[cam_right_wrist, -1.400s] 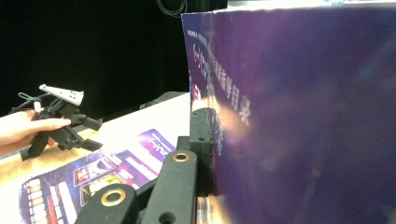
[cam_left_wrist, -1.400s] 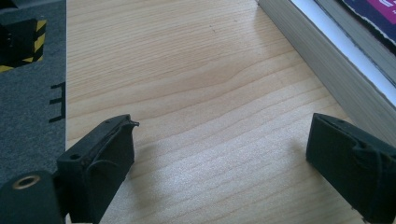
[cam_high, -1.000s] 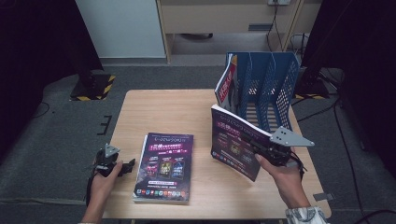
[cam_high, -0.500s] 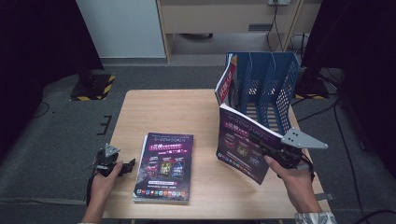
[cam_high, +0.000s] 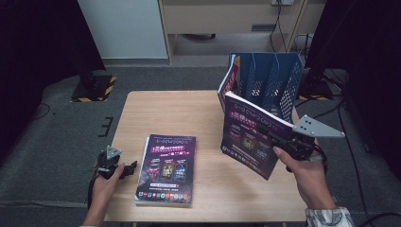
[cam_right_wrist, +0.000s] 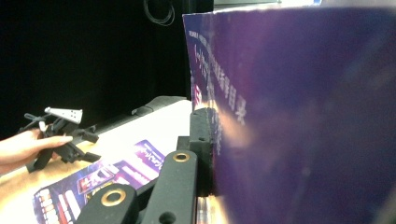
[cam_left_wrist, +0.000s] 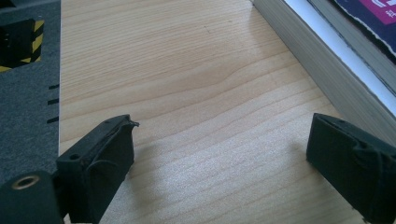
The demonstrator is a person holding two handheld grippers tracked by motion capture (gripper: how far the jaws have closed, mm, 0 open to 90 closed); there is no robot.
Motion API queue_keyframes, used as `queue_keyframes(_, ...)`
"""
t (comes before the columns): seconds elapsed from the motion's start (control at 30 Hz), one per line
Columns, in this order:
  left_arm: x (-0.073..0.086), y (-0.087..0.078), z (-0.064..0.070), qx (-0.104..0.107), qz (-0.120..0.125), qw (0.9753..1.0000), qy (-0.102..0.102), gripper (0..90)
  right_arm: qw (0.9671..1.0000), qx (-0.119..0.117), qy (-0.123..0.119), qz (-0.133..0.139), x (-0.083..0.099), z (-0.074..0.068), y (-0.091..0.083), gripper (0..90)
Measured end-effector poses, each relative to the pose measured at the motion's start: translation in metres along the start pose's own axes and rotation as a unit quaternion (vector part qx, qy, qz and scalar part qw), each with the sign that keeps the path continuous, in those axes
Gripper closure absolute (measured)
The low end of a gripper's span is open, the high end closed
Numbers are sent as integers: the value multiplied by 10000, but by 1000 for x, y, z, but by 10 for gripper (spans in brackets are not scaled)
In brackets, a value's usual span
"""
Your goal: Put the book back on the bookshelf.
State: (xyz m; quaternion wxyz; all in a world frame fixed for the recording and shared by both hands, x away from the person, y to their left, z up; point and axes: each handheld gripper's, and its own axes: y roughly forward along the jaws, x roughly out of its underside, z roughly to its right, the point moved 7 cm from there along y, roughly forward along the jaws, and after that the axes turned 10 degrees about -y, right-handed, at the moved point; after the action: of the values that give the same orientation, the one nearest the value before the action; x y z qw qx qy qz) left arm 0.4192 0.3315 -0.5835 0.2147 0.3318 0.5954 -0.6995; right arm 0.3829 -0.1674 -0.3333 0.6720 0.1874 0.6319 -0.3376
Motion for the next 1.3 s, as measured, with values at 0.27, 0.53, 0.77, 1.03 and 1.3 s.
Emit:
queue_keyframes(0.27,0,0,0,-3,0,10000,-6,68,9998,151,94,97,-29,15,-3,826)
queue_keyframes(0.53,0,0,0,-14,3,10000,-11,66,9991,404,97,5,-46,33,0,826)
queue_keyframes(0.77,0,0,0,-11,0,10000,-16,66,9981,597,95,-93,-56,44,7,826)
queue_keyframes(1.03,0,0,0,-23,32,10000,51,66,9961,848,41,-224,-61,55,14,826)
queue_keyframes(1.3,0,0,0,-21,9,10000,1,64,9927,1158,180,-292,-56,70,15,826)
